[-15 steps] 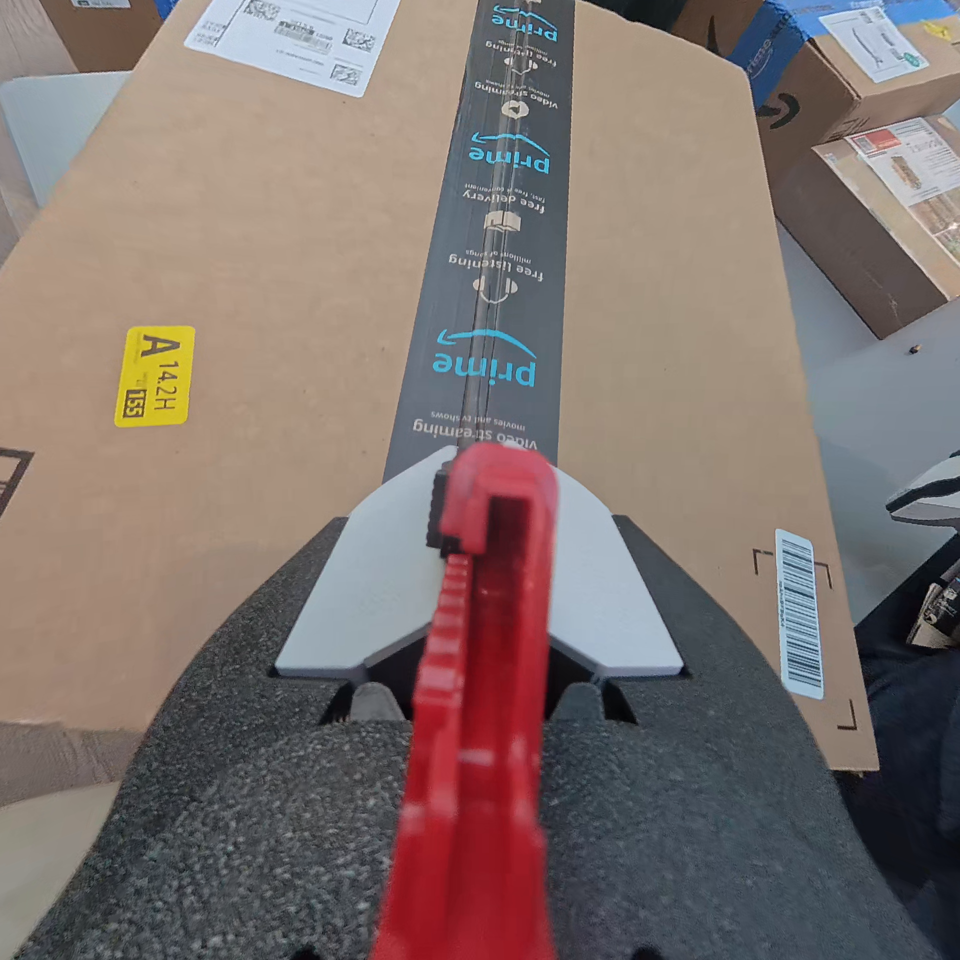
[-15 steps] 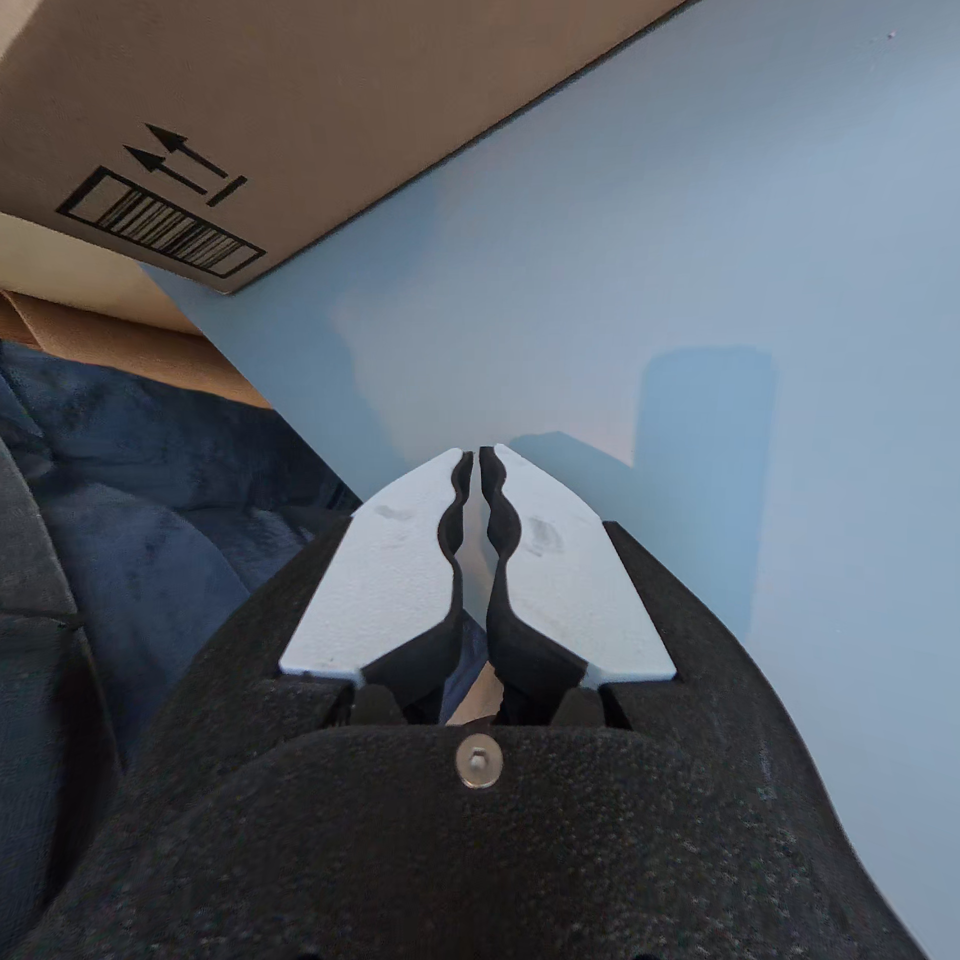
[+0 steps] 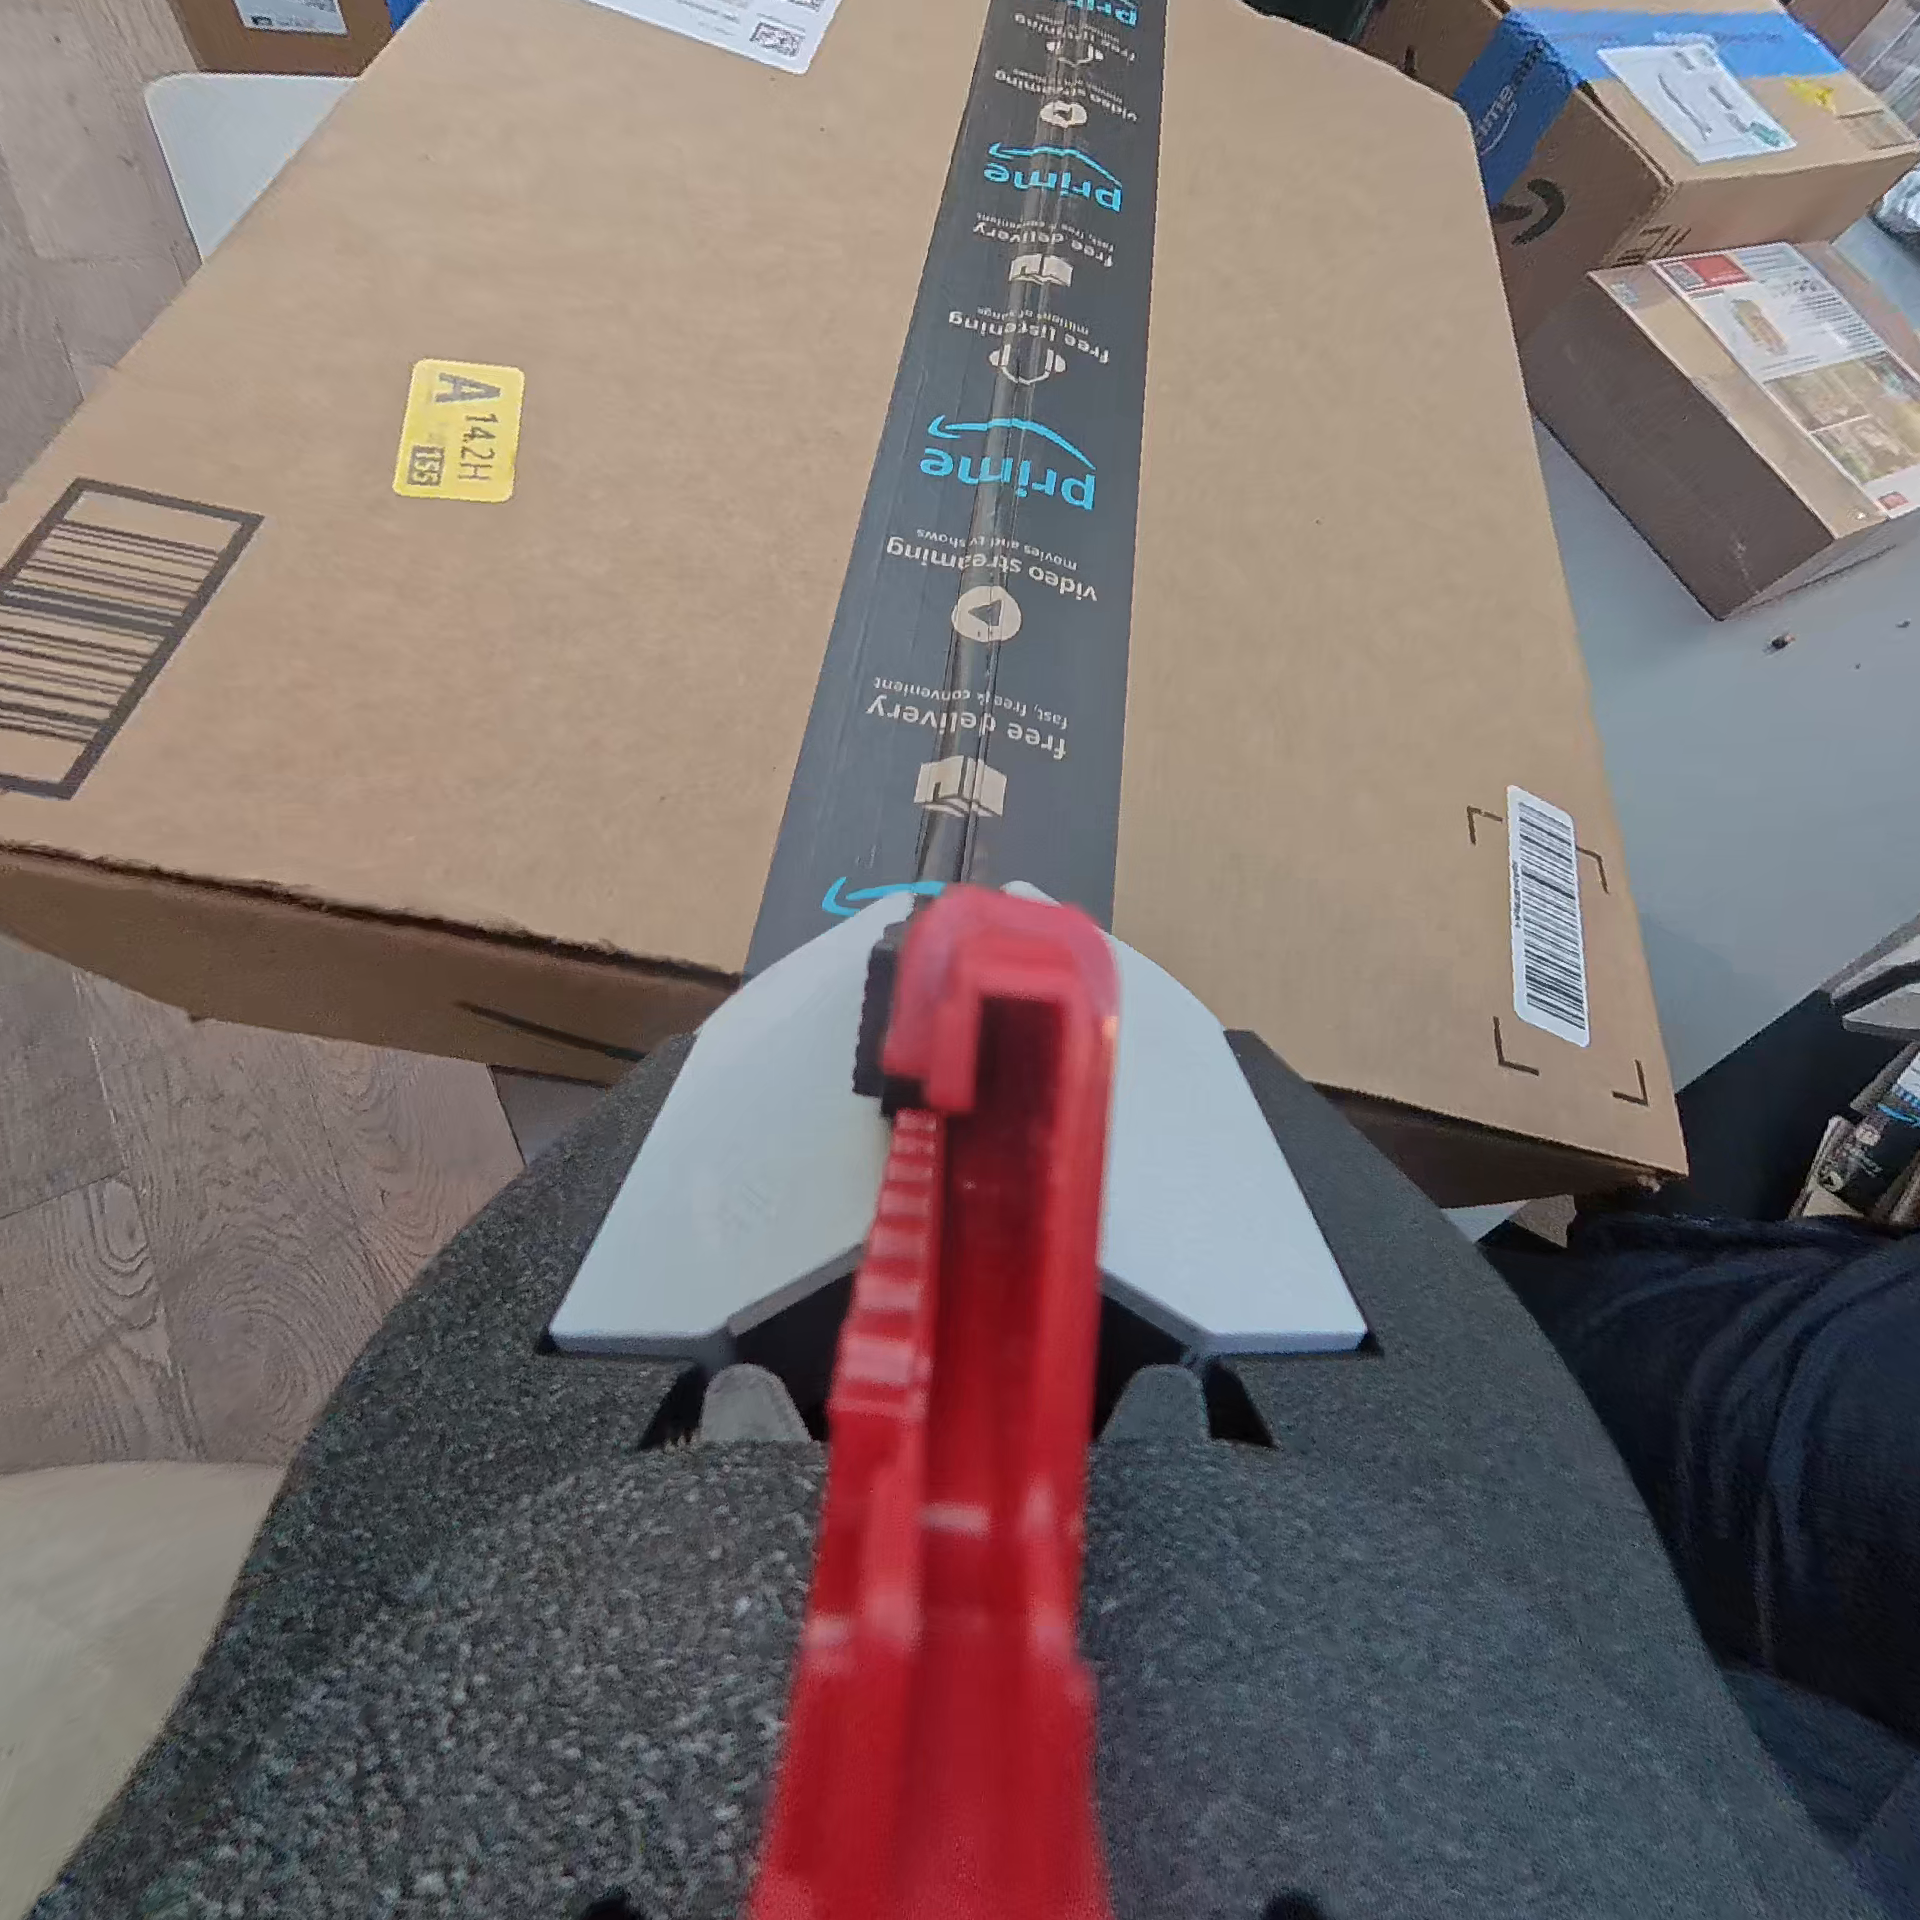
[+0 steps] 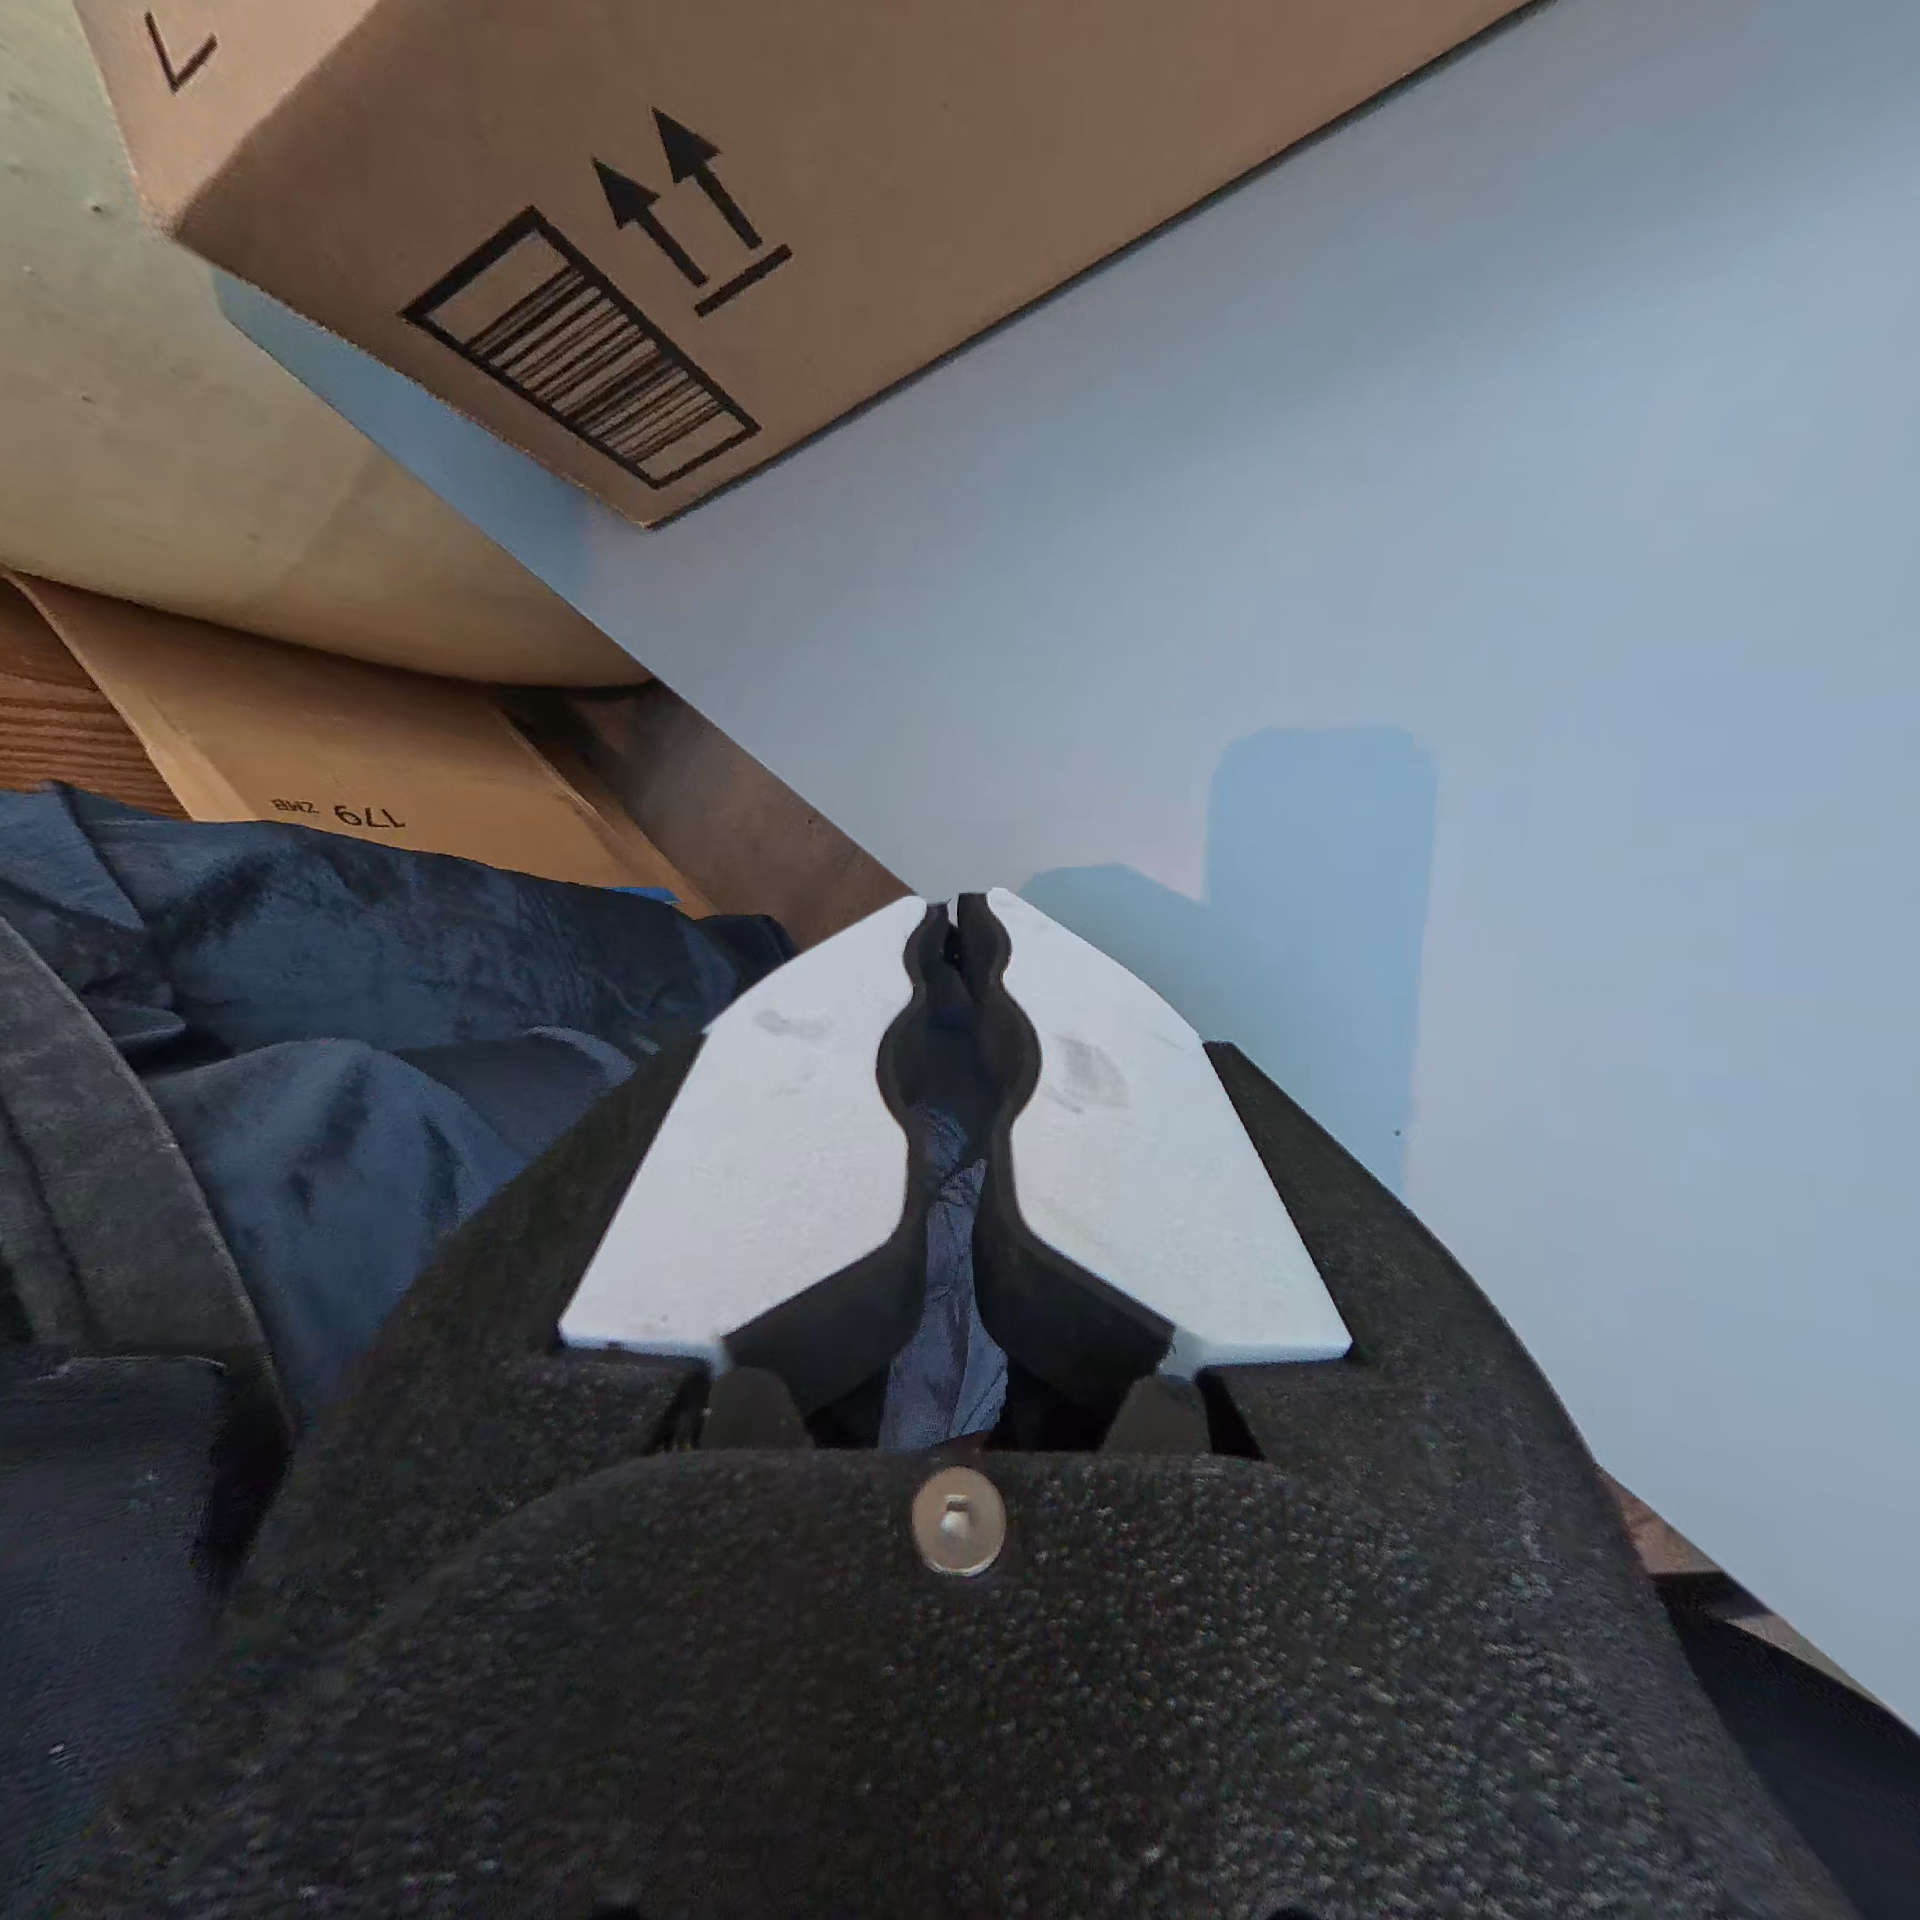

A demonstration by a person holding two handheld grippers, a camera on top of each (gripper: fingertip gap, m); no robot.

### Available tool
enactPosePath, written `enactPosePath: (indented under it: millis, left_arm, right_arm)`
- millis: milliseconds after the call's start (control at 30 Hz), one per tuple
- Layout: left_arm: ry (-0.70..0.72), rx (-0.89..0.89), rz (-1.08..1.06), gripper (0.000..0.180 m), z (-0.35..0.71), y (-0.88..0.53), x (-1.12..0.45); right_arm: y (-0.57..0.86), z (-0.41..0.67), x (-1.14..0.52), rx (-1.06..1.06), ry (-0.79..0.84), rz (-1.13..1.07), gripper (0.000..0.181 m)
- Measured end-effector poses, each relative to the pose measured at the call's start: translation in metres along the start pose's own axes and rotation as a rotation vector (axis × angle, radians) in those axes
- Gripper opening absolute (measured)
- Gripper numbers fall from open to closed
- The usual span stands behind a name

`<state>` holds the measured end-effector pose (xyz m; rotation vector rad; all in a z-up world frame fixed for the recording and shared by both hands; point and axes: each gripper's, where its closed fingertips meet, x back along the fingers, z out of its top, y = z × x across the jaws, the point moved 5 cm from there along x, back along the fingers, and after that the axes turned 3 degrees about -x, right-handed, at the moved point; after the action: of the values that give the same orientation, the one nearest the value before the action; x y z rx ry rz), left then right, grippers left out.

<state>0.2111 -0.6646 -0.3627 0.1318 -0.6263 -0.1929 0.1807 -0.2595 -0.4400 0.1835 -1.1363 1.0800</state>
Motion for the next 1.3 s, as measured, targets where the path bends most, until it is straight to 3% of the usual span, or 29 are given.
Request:
enactPosePath:
  millis: [167, 233, 367, 467, 533, 700, 833, 933, 1000, 1067, 1200, 1300]
  left_arm:
    - [0.005, 0.006, 0.020, 0.013, -0.016, 0.000, 0.018]
    - [-0.105, -0.007, 0.074, 0.011, -0.036, -0.006, 0.022]
    - [-0.154, 0.067, 0.114, 0.011, -0.084, -0.013, 0.050]
    - [-0.115, 0.121, 0.123, 0.011, -0.098, -0.010, 0.077]
    - [-0.092, 0.092, 0.122, 0.011, -0.095, -0.002, 0.088]
    - [-0.042, -0.242, 0.135, 0.011, -0.066, 0.025, 0.089]
    - [-0.096, -0.716, 0.140, 0.011, -0.041, 0.051, 0.077]
    - [-0.104, -0.807, 0.149, 0.010, -0.025, 0.057, 0.076]
    - [-0.070, -0.623, 0.172, 0.011, -0.016, 0.047, 0.075]
    - [0.018, -0.270, 0.217, 0.012, -0.010, 0.026, 0.074]
    - [0.418, 0.611, 0.167, 0.011, -0.011, -0.020, 0.068]
    - [0.652, 1.002, 0.092, 0.010, -0.028, -0.045, 0.051]
  right_arm:
    - [-0.005, -0.010, -0.001, 0.014, -0.033, 0.005, 0.003]
    - [-0.007, -0.009, -0.003, 0.024, -0.043, 0.016, 0.003]
    - [-0.020, 0.004, -0.006, 0.101, -0.040, 0.051, 0.005]
    - [-0.045, 0.034, -0.006, 0.242, 0.019, 0.061, 0.014]
    - [-0.072, 0.063, -0.008, 0.400, 0.071, 0.030, 0.031]
    - [-0.150, 0.133, -0.027, 0.725, 0.179, 0.075, 0.050]
    - [-0.185, 0.154, -0.046, 0.773, 0.172, 0.232, 0.052]
    - [-0.189, 0.154, -0.053, 0.777, 0.124, 0.325, 0.053]
    - [-0.186, 0.156, -0.055, 0.775, 0.122, 0.343, 0.052]
    - [-0.179, 0.159, -0.055, 0.734, 0.132, 0.339, 0.051]
    - [-0.161, 0.161, -0.055, 0.587, 0.142, 0.310, 0.050]
    - [-0.146, 0.160, -0.057, 0.534, 0.126, 0.257, 0.050]
